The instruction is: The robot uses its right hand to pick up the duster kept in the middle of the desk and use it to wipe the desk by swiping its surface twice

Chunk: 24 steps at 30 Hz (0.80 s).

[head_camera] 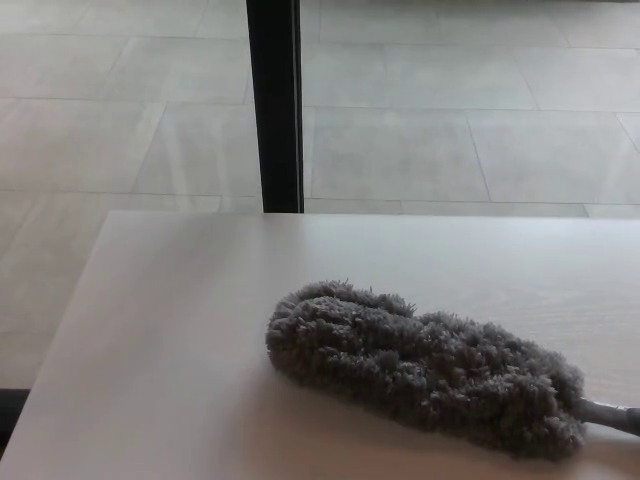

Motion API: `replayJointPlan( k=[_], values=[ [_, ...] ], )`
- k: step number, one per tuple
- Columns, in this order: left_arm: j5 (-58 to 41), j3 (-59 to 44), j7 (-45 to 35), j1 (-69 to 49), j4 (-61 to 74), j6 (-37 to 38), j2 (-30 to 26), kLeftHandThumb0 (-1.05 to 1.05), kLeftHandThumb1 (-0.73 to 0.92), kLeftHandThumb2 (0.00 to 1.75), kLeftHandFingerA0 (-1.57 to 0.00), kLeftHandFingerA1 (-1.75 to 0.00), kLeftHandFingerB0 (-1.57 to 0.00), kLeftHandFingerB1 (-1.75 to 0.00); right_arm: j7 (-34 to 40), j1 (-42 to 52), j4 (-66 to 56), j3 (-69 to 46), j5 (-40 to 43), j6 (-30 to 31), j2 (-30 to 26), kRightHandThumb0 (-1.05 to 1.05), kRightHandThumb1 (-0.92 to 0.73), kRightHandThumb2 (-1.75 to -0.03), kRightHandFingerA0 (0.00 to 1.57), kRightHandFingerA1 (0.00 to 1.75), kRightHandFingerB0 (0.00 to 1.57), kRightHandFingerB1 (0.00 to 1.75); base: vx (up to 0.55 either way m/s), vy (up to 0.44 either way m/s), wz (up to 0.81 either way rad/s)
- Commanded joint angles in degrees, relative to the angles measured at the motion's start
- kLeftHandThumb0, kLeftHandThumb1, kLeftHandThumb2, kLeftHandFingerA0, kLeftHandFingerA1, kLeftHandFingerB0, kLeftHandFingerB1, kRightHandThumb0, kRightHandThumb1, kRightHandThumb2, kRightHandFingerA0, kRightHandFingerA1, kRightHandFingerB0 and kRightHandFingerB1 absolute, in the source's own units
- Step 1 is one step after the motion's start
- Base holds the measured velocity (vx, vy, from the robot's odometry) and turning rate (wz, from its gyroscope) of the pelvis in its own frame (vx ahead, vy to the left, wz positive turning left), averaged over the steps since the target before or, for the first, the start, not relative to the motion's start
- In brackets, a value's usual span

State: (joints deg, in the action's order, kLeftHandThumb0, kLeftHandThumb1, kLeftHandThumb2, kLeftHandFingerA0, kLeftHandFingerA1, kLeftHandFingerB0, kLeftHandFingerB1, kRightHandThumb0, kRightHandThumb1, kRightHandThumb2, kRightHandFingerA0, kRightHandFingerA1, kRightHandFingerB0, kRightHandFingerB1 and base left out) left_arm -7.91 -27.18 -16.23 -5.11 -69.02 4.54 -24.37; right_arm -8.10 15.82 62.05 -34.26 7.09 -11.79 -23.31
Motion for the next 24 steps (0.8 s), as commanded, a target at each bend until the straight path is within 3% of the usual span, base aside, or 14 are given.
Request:
replayJointPlan(
  k=[1,2,5,9,10,11,12,14,15,16,21,22,23,24],
  values=[
    [-6.91,-5.39,-7.94,1.61,-3.13,-0.08,-2.25,-0.77,0.8,0.64,-0.39,-0.6,-0.35,-0.4,-4.61,-5.1,-3.94,-11.46,13.92,-3.72,-5.65,-0.82,-0.72,-0.62,0.0,0.9,0.08,0.66,0.0,0.0,0.0],
    [-6.52,-5.31,-8.08,1.85,-3.24,0.06,-2.29,-0.78,0.81,0.64,-0.38,-0.6,-0.34,-0.4,-4.97,-6.1,-7.15,-12.11,14.47,-2.12,-6.13,-0.9,-0.6,-0.98,0.01,0.61,0.07,0.59,0.0,0.0,0.0],
    [-6.05,-5.51,-7.74,2.45,-3.66,0.24,-2.3,-0.79,0.8,0.64,-0.41,-0.58,-0.36,-0.39,-5.33,-8.72,-16.72,-12.12,14.32,-0.51,-7.22,-0.97,-0.65,-1.03,0.0,0.37,0.03,0.39,0.0,0.0,0.0],
    [-6.1,-5.83,-7.74,3.05,-3.45,0.5,-2.24,-0.79,0.79,0.64,-0.39,-0.58,-0.34,-0.39,-2.58,-14.39,-37.4,-9.1,14.29,2.78,-6.9,-0.93,-0.76,-0.64,0.01,0.59,0.08,0.43,0.0,0.0,0.0],
    [-6.13,-5.89,-7.73,3.13,-3.46,0.54,-2.24,-0.8,0.79,0.64,-0.4,-0.57,-0.34,-0.39,-1.33,-16.43,-41.37,-7.93,13.67,3.33,-6.7,-0.93,-0.61,-1.03,0.0,0.54,0.1,0.51,0.0,0.0,0.0],
    [-6.38,-6.13,-7.83,3.2,-3.43,0.52,-2.27,-0.8,0.78,0.64,-0.4,-0.58,-0.35,-0.4,-1.24,-18.93,-43.53,-6.49,13.05,3.68,-6.94,-0.42,-0.26,-0.96,0.0,0.52,0.0,0.52,0.0,0.0,0.0],
    [-6.67,-6.38,-8.03,3.43,-3.5,-0.14,-2.36,-0.81,0.78,0.63,-0.39,-0.59,-0.33,-0.4,-1.69,-20.91,-46.21,-4.63,12.19,4.54,-7.61,-0.88,-0.58,-1.04,0.0,0.43,0.0,0.37,0.0,0.0,0.0],
    [-6.63,-6.4,-7.69,3.53,-3.48,-0.23,-2.38,-0.8,0.78,0.63,-0.41,-0.58,-0.35,-0.4,-5.01,-24.19,-51.6,0.71,9.21,5.03,-9.26,-0.89,-0.66,-1.1,0.0,0.15,0.0,0.18,0.0,0.0,0.0],
    [-6.56,-6.33,-7.84,3.5,-3.46,-0.16,-2.42,-0.8,0.78,0.64,-0.39,-0.57,-0.34,-0.4,-5.73,-25.31,-52.08,1.48,9.57,5.26,-9.05,-0.9,-0.83,-0.65,0.0,0.07,0.0,0.15,0.0,0.0,0.0],
    [-6.39,-6.16,-8.05,3.49,-3.35,0.03,-2.47,-0.8,0.79,0.64,-0.38,-0.58,-0.34,-0.41,-6.37,-28.19,-54.25,4.82,7.85,5.83,-8.62,-1.05,-0.72,-1.13,0.0,0.08,0.0,0.0,0.0,0.0,0.0],
    [-5.75,-5.66,-7.9,3.53,-3.07,0.54,-2.39,-0.81,0.8,0.64,-0.39,-0.58,-0.35,-0.42,-6.63,-32.65,-57.3,13.25,0.19,5.77,-7.49,-1.05,-0.74,-1.14,0.0,0.08,0.0,0.0,0.0,0.0,0.0],
    [-5.79,-5.72,-8.15,3.5,-3.13,0.72,-2.36,-0.8,0.8,0.64,-0.38,-0.59,-0.34,-0.42,-6.93,-33.85,-57.34,17.14,-2.88,2.26,-5.03,-0.94,-0.83,-0.66,0.0,0.16,0.0,0.27,0.0,0.0,0.0],
    [-5.58,-5.59,-8.08,3.45,-3.28,0.89,-2.35,-0.8,0.8,0.64,-0.39,-0.58,-0.35,-0.4,-6.93,-33.74,-58.75,19.29,-4.28,2.56,-4.16,-1.03,-0.7,-1.1,0.0,0.03,0.07,0.15,0.0,0.0,0.0],
    [-5.56,-5.61,-8.12,3.4,-3.29,0.96,-2.28,-0.8,0.8,0.64,-0.39,-0.58,-0.34,-0.41,-7.4,-33.79,-59.76,24.6,-8.73,1.62,-2.51,-1.03,-0.69,-1.09,0.0,0.11,0.14,0.07,0.0,0.0,0.0]
  ],
)
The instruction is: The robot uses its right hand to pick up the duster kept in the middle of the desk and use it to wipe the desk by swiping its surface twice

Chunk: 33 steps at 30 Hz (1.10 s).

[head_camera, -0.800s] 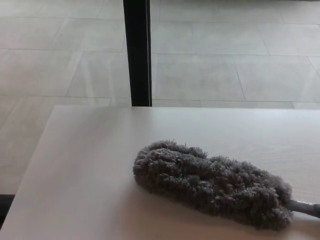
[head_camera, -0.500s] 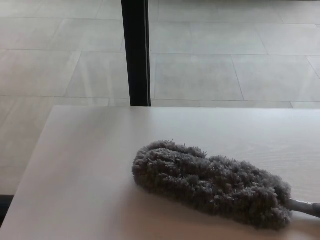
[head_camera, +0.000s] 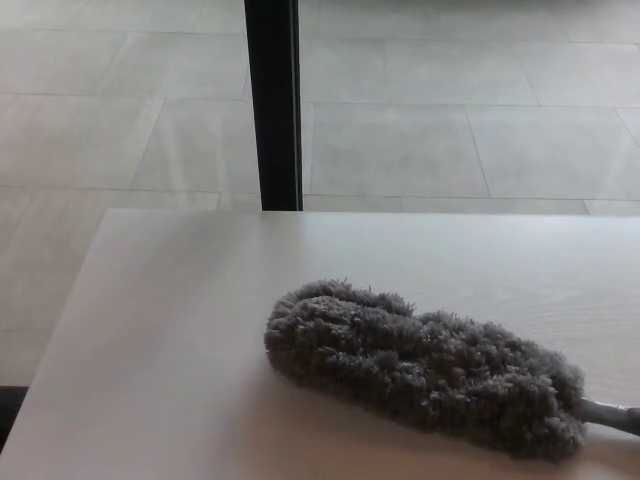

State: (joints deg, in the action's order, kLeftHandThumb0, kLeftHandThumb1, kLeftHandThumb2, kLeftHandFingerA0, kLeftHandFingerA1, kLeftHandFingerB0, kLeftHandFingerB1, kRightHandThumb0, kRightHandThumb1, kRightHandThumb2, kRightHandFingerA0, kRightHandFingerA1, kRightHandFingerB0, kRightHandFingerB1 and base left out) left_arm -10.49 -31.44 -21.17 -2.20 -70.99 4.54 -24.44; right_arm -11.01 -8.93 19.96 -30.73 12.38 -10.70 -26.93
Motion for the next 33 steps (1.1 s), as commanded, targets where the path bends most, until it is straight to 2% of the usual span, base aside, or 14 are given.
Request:
replayJointPlan(
  k=[1,13,14,16,17,18,19,21,22,23,30,31,32,33],
  values=[
    [-3.02,-1.43,-3.19,0.54,-1.46,0.73,-2.26,-0.81,0.8,0.64,-0.4,-0.58,-0.35,-0.41,-4.48,-9.04,-17.08,22.74,-15.67,-0.22,1.16,-1.03,-0.7,-1.09,0.0,0.14,0.14,0.03,0.0,0.0,0.0],
    [-2.64,-1.31,-3.53,0.7,-1.75,0.43,-2.36,-0.82,0.79,0.64,-0.39,-0.55,-0.36,-0.39,-2.53,-7.91,-8.94,40.49,-28.31,-0.4,1.58,-1.04,-0.68,-1.06,0.0,0.0,0.08,0.12,0.0,0.0,0.0],
    [-2.85,-1.59,-3.59,0.39,-1.78,0.66,-2.32,-0.88,0.64,0.79,-0.37,-0.58,-0.32,-0.45,-2.85,-8.52,-7.97,42.05,-29.63,0.25,0.9,-1.04,-0.68,-1.06,0.0,0.0,0.06,0.12,0.0,0.0,0.0],
    [-3.08,-1.88,-3.57,0.26,-1.87,0.61,-2.28,-0.88,0.63,0.79,-0.37,-0.58,-0.32,-0.45,-2.97,-9.17,-6.92,43.43,-30.17,0.63,0.33,-1.05,-0.69,-1.05,0.0,0.0,0.09,0.11,0.0,0.0,0.0],
    [-3.0,-1.87,-3.57,0.22,-2.09,0.64,-2.29,-0.82,0.78,0.64,-0.37,-0.54,-0.36,-0.39,-2.96,-9.97,-5.32,44.46,-30.68,0.27,0.09,-1.04,-0.69,-1.05,0.0,0.01,0.1,0.11,0.0,0.0,0.0],
    [-2.63,-1.54,-3.54,0.09,-2.13,0.91,-2.21,-0.88,0.64,0.8,-0.37,-0.58,-0.33,-0.45,-3.07,-10.25,-4.95,45.01,-30.86,0.51,-0.22,-1.05,-0.7,-1.07,0.0,0.0,0.08,0.11,0.0,0.0,0.0],
    [-2.65,-1.61,-3.49,0.12,-2.29,0.95,-2.13,-0.82,0.78,0.64,-0.39,-0.55,-0.36,-0.39,-3.13,-10.52,-4.74,45.52,-30.98,0.8,-0.48,-1.03,-0.69,-1.07,0.0,0.02,0.09,0.13,0.0,0.0,0.0],
    [-2.66,-1.64,-3.51,0.15,-2.36,0.97,-2.13,-0.82,0.78,0.64,-0.39,-0.55,-0.36,-0.39,-2.79,-10.7,-4.58,46.0,-30.85,0.86,-0.74,-1.03,-0.69,-1.07,0.0,0.02,0.09,0.13,0.0,0.0,0.0],
    [-2.57,-1.6,-3.27,0.24,-2.41,0.99,-2.09,-0.81,0.79,0.64,-0.4,-0.53,-0.38,-0.38,-2.72,-10.79,-4.58,46.19,-30.84,1.04,-0.87,-0.91,-0.8,-0.64,0.0,0.12,0.03,0.28,0.0,0.0,0.0],
    [-2.22,-1.34,-2.68,0.34,-2.49,1.35,-2.01,-0.82,0.79,0.64,-0.41,-0.52,-0.38,-0.37,-2.55,-11.07,-4.45,46.62,-30.92,1.4,-0.78,-0.99,-0.67,-1.05,0.0,0.05,0.11,0.21,0.0,0.0,0.0],
    [-3.18,-1.69,-3.71,0.82,-2.22,0.36,-2.32,-0.81,0.79,0.63,-0.39,-0.55,-0.35,-0.39,-1.29,-11.6,-5.12,49.9,-33.55,1.21,-0.69,-0.99,-0.68,-1.07,0.0,0.05,0.09,0.21,0.0,0.0,0.0],
    [-3.37,-1.78,-3.86,0.86,-2.25,0.24,-2.32,-0.81,0.78,0.64,-0.37,-0.56,-0.34,-0.39,-1.08,-11.61,-4.97,50.14,-33.67,0.89,-0.57,-0.9,-0.8,-0.64,0.0,0.2,0.05,0.28,0.0,0.0,0.0],
    [-3.37,-1.69,-4.26,0.81,-2.23,0.54,-2.29,-0.86,0.65,0.81,-0.36,-0.57,-0.31,-0.44,-0.87,-11.46,-5.02,50.91,-34.13,0.67,-0.05,-0.97,-0.65,-1.03,0.0,0.06,0.08,0.27,0.0,0.0,0.0],
    [-3.03,-1.31,-4.42,0.67,-2.21,1.3,-2.24,-0.85,0.66,0.79,-0.37,-0.56,-0.33,-0.43,-0.97,-11.21,-5.42,51.78,-34.63,1.31,0.6,-0.97,-0.64,-1.02,0.0,0.06,0.08,0.27,0.0,0.0,0.0]
  ],
)
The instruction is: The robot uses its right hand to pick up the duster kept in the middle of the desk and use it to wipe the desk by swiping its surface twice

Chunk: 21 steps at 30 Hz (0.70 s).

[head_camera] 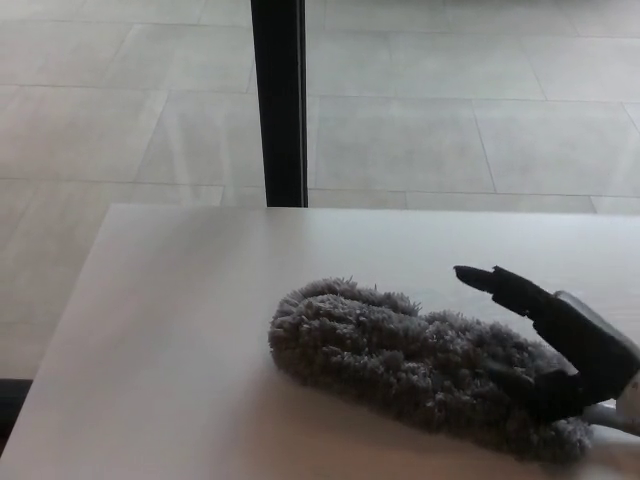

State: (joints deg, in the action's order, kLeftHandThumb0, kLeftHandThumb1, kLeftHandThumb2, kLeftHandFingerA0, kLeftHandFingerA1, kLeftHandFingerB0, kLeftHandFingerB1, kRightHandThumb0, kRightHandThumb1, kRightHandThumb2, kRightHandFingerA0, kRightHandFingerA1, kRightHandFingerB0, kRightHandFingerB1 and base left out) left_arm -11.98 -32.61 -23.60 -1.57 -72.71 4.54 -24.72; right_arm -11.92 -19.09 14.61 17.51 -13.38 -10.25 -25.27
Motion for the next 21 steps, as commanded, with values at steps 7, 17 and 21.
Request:
replayJointPlan(
  k=[7,17,21],
  values=[
    [-1.95,-0.06,-1.3,0.47,-0.7,1.25,-1.77,-0.81,0.79,0.64,-0.44,-0.53,-0.39,-0.38,3.4,-0.09,2.47,5.38,-11.5,-0.63,0.86,-0.8,-0.51,-0.92,0.0,0.2,0.13,0.36,0.0,0.0,0.0],
    [-2.75,-0.09,-2.2,-0.08,-0.38,1.33,-1.59,-0.79,0.77,0.64,-0.41,-0.56,-0.39,-0.41,6.01,2.03,3.97,7.29,-17.19,-1.51,-0.49,-0.72,-0.41,-0.73,0.0,0.13,0.11,0.39,0.0,0.0,0.0],
    [-3.2,-0.24,-2.58,-0.09,-0.62,0.94,-1.53,-0.75,0.76,0.63,-0.41,-0.55,-0.38,-0.39,11.51,2.01,8.27,6.04,-17.65,-6.8,-0.53,-0.27,-0.85,-0.66,0.83,0.75,0.2,0.3,0.0,0.0,0.0]
  ],
)
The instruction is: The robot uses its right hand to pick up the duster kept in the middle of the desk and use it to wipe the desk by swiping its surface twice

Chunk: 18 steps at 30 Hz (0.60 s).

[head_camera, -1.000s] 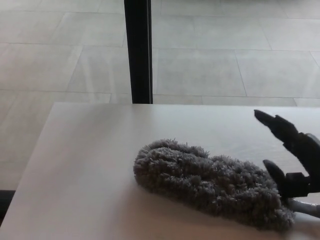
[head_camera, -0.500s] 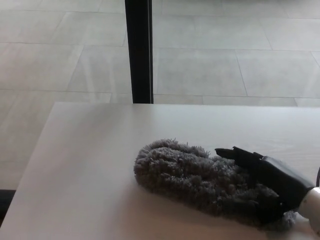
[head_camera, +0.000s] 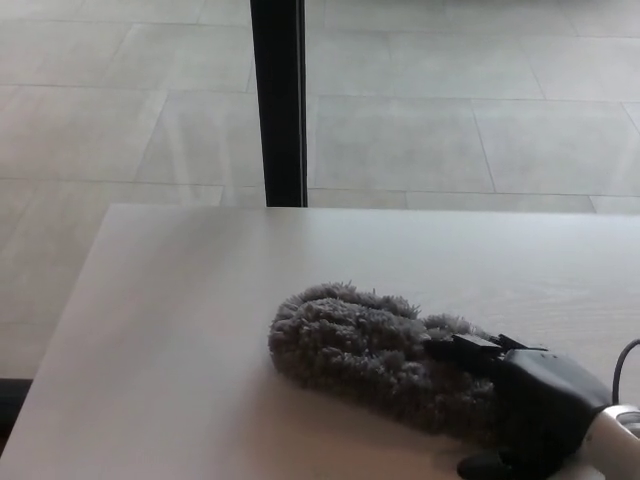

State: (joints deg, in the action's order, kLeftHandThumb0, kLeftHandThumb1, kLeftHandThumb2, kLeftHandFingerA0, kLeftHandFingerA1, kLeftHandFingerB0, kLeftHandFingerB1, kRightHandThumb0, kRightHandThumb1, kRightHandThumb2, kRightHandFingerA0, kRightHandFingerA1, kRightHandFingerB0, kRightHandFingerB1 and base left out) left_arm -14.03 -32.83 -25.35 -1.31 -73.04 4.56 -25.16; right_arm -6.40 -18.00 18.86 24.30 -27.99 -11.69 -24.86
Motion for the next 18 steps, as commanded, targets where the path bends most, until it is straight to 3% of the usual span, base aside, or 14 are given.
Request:
replayJointPlan(
  k=[1,3,4,5,6,10,12,13,14,17,18],
  values=[
    [-1.03,0.23,-0.99,-0.52,-0.02,1.09,-1.09,-0.71,0.77,0.63,-0.42,-0.55,-0.4,-0.39,9.89,1.02,5.34,-0.72,-4.66,-6.99,-0.76,-0.24,-0.85,-0.65,0.97,1.03,0.3,0.36,0.0,0.0,0.0],
    [-1.14,0.3,-1.03,-0.55,0.09,1.11,-1.03,-0.71,0.77,0.63,-0.42,-0.55,-0.4,-0.39,11.64,0.89,6.25,-0.78,-5.43,-8.03,-0.63,-0.24,-0.85,-0.65,0.97,1.03,0.3,0.36,0.0,0.0,0.0],
    [-1.7,-0.06,-1.61,-0.28,-0.1,0.36,-1.05,-0.7,0.76,0.63,-0.41,-0.55,-0.39,-0.39,11.62,0.92,6.19,-0.96,-5.23,-8.02,-0.38,-0.24,-0.84,-0.64,0.96,1.24,0.36,0.39,0.0,0.0,0.0],
    [-1.59,0.11,-1.17,-0.2,-0.07,0.54,-0.83,-0.69,0.76,0.63,-0.41,-0.55,-0.4,-0.39,13.22,0.56,7.39,-0.74,-5.81,-9.69,-0.42,-0.27,-0.84,-0.73,0.85,1.59,0.41,0.47,0.0,0.0,0.0],
    [-1.52,0.13,-0.8,0.0,-0.48,0.41,-0.8,-0.68,0.75,0.63,-0.41,-0.54,-0.42,-0.39,13.86,0.55,8.04,-0.67,-5.76,-10.74,-0.21,-0.22,-0.77,-0.77,0.81,1.71,0.58,0.52,0.0,0.0,0.0],
    [-1.69,0.19,-0.58,-0.4,-0.27,1.0,-0.47,-0.65,0.74,0.63,-0.42,-0.56,-0.44,-0.41,17.67,0.44,11.23,-0.45,-6.6,-12.78,0.84,-0.15,-0.67,-1.07,0.89,1.73,0.8,0.71,0.0,0.0,0.0],
    [-1.84,0.17,-0.77,-0.42,-0.15,0.76,-0.42,-0.65,0.76,0.63,-0.41,-0.57,-0.43,-0.41,18.21,0.37,12.36,-0.59,-6.45,-13.11,1.16,-0.24,-0.66,-1.05,0.93,1.72,0.8,0.73,0.0,0.0,0.0],
    [-2.28,-0.19,-0.4,-0.39,0.04,0.53,-0.27,-0.63,0.76,0.63,-0.42,-0.58,-0.44,-0.42,18.91,-0.06,14.09,-0.66,-6.11,-14.42,1.48,-0.27,-0.64,-1.06,1.0,1.67,0.89,0.81,0.0,0.0,0.0],
    [-1.99,0.13,-0.54,-0.48,0.11,0.61,-0.38,-0.64,0.76,0.63,-0.41,-0.57,-0.43,-0.41,18.77,-0.29,15.01,-0.84,-5.52,-15.04,1.77,-0.19,-0.72,-1.04,0.92,1.68,0.9,0.84,0.0,0.0,0.0],
    [-1.56,0.62,-0.55,-0.32,-0.05,1.32,-0.46,-0.66,0.76,0.63,-0.41,-0.56,-0.43,-0.41,20.73,-1.26,18.33,-1.38,-4.9,-18.07,2.68,-0.18,-0.67,-1.08,0.94,1.68,0.96,0.89,0.0,0.0,0.0],
    [-1.56,0.69,-0.58,-0.25,-0.01,1.43,-0.42,-0.66,0.76,0.63,-0.4,-0.57,-0.44,-0.42,22.9,-1.53,19.5,-1.12,-5.94,-19.05,2.81,-0.17,-0.62,-1.15,0.87,1.62,0.97,1.01,0.0,0.0,0.0]
  ],
)
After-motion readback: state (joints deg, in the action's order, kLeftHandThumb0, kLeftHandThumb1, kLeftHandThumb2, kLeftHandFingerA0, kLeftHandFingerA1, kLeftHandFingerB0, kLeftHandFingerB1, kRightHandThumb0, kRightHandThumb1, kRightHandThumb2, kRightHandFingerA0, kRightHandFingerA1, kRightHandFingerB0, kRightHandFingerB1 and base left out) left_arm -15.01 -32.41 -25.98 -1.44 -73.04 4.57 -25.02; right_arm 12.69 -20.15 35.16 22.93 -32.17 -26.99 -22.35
